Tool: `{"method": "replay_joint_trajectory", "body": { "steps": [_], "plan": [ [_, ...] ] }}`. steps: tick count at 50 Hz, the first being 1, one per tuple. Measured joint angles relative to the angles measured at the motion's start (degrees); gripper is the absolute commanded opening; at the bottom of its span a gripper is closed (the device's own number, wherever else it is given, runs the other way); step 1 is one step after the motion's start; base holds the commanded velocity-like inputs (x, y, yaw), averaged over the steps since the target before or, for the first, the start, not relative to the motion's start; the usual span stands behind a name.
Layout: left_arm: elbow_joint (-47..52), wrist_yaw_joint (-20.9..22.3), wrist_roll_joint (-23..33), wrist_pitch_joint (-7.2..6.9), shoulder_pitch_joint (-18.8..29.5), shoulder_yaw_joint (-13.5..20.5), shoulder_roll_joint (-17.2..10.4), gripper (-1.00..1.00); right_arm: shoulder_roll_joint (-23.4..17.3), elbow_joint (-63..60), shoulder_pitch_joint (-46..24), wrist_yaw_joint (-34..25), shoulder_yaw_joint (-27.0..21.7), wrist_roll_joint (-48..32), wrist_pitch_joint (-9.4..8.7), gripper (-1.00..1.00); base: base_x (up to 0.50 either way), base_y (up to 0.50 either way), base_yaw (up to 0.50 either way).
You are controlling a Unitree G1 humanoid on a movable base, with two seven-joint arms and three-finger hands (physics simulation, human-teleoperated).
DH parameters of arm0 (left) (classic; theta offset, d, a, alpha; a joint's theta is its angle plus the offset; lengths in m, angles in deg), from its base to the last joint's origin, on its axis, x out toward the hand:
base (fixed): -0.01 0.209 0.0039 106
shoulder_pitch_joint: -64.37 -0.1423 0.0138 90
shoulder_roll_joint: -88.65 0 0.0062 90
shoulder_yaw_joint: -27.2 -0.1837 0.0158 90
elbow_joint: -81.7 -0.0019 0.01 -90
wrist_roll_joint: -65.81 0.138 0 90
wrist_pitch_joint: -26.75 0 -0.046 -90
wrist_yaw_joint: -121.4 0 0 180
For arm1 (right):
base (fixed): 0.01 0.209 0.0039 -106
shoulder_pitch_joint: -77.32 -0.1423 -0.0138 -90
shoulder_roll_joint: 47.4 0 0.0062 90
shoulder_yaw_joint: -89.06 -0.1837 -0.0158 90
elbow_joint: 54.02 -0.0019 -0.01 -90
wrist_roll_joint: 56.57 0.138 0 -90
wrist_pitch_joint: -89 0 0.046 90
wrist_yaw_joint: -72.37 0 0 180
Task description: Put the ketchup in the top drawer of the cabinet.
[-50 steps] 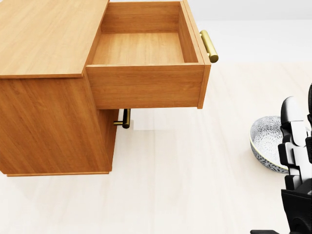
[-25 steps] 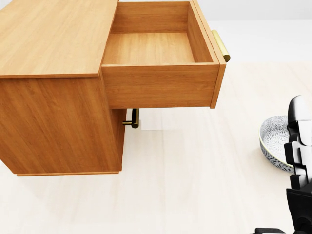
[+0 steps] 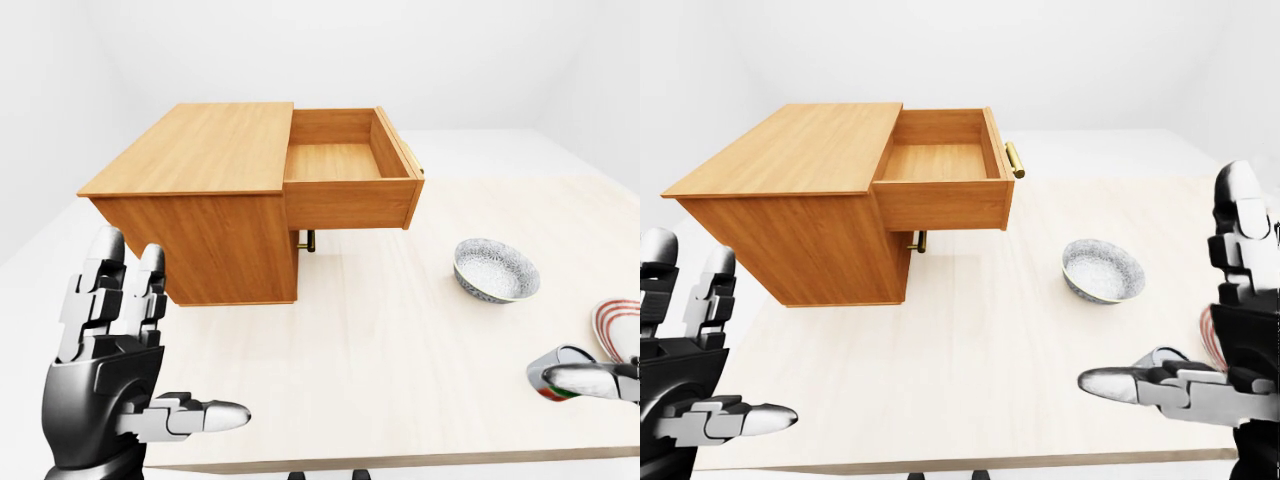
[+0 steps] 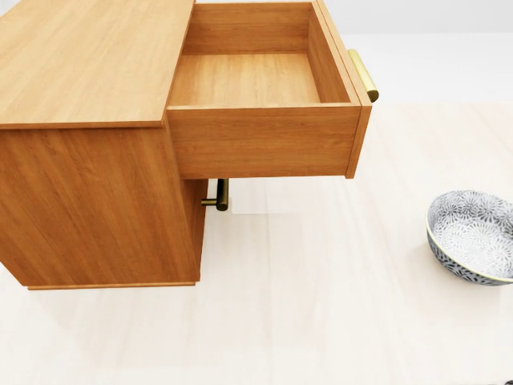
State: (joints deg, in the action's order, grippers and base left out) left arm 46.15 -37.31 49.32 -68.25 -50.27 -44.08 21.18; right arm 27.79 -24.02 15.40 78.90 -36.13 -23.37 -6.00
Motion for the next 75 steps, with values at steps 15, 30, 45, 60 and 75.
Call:
{"method": "replay_joint_trajectory", "body": {
  "steps": [15,30,45,60,75],
  "plan": [
    [-0.05,-0.03,0.07,0.00,-0.24,-0.25,-0.06,1.00,-22.65,0.00,-15.15,1.74,-37.32,39.32,0.00,1.00,0.00,0.00,0.00],
    [-0.20,-0.13,0.54,0.00,-0.24,-0.67,-0.04,1.00,-28.18,0.00,-14.66,-23.81,-47.45,29.42,0.00,1.00,0.00,0.00,0.00],
    [-0.94,-0.64,1.17,0.00,-0.24,-1.53,-0.31,1.00,-20.80,1.59,-9.93,-46.52,-41.44,-21.93,0.00,1.00,0.00,0.00,0.00],
    [-1.56,-0.89,1.76,0.00,-0.74,-2.52,-0.47,1.00,-16.39,7.40,-8.79,-46.52,-39.91,-50.38,0.00,1.00,0.00,0.00,0.00],
    [-1.57,-0.98,1.69,0.00,-0.83,-2.52,-0.56,1.00,-12.21,12.38,-9.64,-46.52,-36.28,-60.55,0.00,1.00,0.00,0.00,0.00]
  ]
}}
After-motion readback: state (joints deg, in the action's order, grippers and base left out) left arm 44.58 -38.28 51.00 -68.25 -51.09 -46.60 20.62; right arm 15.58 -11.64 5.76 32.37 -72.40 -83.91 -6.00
